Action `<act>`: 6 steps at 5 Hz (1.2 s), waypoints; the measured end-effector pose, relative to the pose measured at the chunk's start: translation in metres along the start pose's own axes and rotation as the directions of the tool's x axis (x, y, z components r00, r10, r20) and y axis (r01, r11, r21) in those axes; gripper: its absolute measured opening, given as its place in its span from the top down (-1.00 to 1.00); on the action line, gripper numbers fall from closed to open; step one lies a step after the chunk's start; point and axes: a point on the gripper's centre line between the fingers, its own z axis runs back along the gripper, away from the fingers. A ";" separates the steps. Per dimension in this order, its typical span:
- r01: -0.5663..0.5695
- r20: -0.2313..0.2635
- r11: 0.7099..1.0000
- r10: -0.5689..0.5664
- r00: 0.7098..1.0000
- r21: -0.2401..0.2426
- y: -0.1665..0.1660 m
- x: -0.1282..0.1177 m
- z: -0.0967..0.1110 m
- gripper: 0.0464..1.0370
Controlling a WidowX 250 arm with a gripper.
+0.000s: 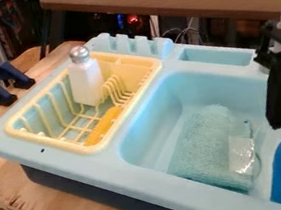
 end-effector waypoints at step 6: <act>-0.047 0.018 0.998 0.048 0.999 -0.039 -0.003 -0.039 0.046 -0.93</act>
